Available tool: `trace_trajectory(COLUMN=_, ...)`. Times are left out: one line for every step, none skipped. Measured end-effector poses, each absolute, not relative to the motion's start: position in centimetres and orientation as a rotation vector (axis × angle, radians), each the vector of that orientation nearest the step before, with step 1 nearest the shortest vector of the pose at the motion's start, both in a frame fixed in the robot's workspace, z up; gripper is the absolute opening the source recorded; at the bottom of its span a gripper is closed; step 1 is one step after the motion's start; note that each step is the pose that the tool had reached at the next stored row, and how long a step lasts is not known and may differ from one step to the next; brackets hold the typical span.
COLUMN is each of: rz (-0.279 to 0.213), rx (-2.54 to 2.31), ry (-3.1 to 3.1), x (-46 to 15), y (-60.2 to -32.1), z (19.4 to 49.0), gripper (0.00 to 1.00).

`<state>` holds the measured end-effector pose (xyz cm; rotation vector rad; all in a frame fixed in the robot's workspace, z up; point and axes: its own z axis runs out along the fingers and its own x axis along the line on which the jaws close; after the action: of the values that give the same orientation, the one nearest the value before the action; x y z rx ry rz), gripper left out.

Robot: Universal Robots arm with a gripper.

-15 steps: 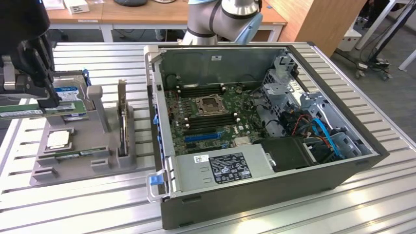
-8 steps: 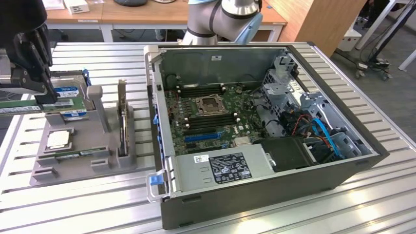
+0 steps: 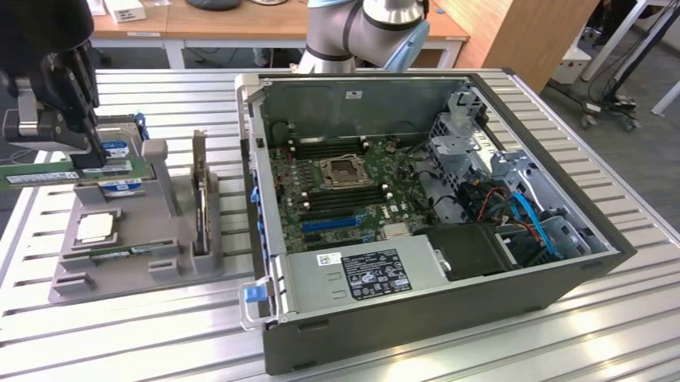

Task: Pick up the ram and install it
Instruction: 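Pick up the ram and move it above insertion slot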

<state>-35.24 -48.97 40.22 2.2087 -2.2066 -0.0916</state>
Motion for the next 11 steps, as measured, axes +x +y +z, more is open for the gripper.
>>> trace_trajectory(rz=-0.092, rx=2.209, ry=-2.207, x=-35.1, y=-49.0, z=40.2, gripper=0.11)
trace_trajectory(rz=-0.092, rx=2.209, ry=-2.207, x=-34.8, y=-49.0, z=40.2, gripper=0.11)
trace_trajectory(rz=-0.092, rx=2.209, ry=-2.207, x=-34.6, y=-49.0, z=40.2, gripper=0.11)
trace_trajectory(rz=-0.092, rx=2.209, ry=-2.207, x=-34.3, y=-49.0, z=40.2, gripper=0.11)
trace_trajectory(rz=-0.092, rx=2.209, ry=-2.207, x=-34.1, y=-49.0, z=40.2, gripper=0.11)
trace_trajectory(rz=-0.092, rx=2.209, ry=-2.207, x=-33.8, y=-49.0, z=40.2, gripper=0.11)
trace_trajectory(rz=-0.092, rx=2.209, ry=-2.207, x=-33.5, y=-49.0, z=40.2, gripper=0.11)
trace_trajectory(rz=-0.092, rx=2.209, ry=-2.207, x=-33.2, y=-49.0, z=40.2, gripper=0.11)
trace_trajectory(rz=-0.092, rx=2.209, ry=-2.207, x=-32.5, y=-49.0, z=40.2, gripper=0.11)
trace_trajectory(rz=-0.092, rx=2.209, ry=-2.207, x=-32.2, y=-49.0, z=40.2, gripper=0.11)
trace_trajectory(rz=-0.092, rx=2.209, ry=-2.206, x=-31.8, y=-49.0, z=40.2, gripper=0.11)
